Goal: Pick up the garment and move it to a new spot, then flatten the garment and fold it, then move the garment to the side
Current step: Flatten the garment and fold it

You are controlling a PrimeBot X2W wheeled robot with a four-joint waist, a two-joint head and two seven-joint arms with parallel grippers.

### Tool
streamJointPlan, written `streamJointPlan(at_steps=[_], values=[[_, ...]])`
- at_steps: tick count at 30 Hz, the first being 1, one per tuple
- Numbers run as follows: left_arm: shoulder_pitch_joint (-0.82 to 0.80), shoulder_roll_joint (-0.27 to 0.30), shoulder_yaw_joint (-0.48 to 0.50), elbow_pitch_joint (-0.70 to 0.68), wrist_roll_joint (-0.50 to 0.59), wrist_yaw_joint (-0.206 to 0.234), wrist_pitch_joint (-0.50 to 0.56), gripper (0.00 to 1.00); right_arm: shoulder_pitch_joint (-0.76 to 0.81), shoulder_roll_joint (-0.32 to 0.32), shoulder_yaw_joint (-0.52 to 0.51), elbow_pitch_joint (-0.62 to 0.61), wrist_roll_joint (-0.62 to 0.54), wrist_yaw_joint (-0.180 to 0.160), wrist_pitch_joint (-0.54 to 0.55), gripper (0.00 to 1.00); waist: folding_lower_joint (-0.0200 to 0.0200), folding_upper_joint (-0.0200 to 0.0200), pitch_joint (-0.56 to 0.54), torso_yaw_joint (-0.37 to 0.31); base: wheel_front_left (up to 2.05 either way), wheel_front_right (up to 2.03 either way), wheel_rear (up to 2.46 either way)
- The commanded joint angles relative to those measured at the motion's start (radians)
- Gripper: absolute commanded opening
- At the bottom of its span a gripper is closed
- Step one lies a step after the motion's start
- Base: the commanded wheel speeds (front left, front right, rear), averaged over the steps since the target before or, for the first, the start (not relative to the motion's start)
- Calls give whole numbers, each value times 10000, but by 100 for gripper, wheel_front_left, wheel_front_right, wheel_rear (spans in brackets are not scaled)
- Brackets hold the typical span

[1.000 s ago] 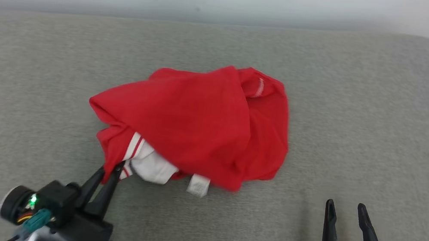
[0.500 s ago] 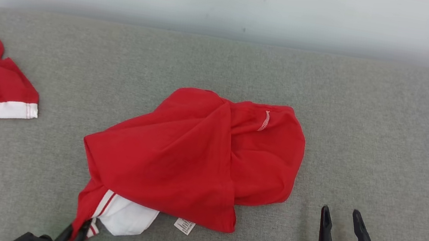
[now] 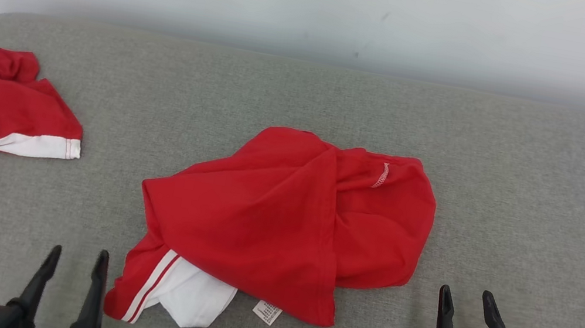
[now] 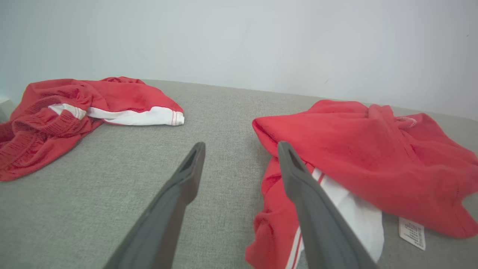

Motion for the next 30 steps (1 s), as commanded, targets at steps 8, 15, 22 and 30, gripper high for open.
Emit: streamJointPlan(at_steps=[8,15,22,30], values=[[408,-779,1226,-833,815,-20,-27,100,-75,-5,333,165,-248,-22,-11,100,1,0,80,338,0,0,0],[423,-953,1384,-572,789,-28,-27,100,-452,1,1719,1024,-322,-22,-11,100,1,0,122,406,0,0,0],[184,-971,1117,-411,558,-20,-27,100,-1317,-2,2927,2703,-370,-22,-12,100,1,0,146,774,0,0,0],[236,-972,978,-356,375,-20,-27,100,-2343,-8,3245,4320,-216,-22,-10,16,1,0,169,1277,0,0,0]])
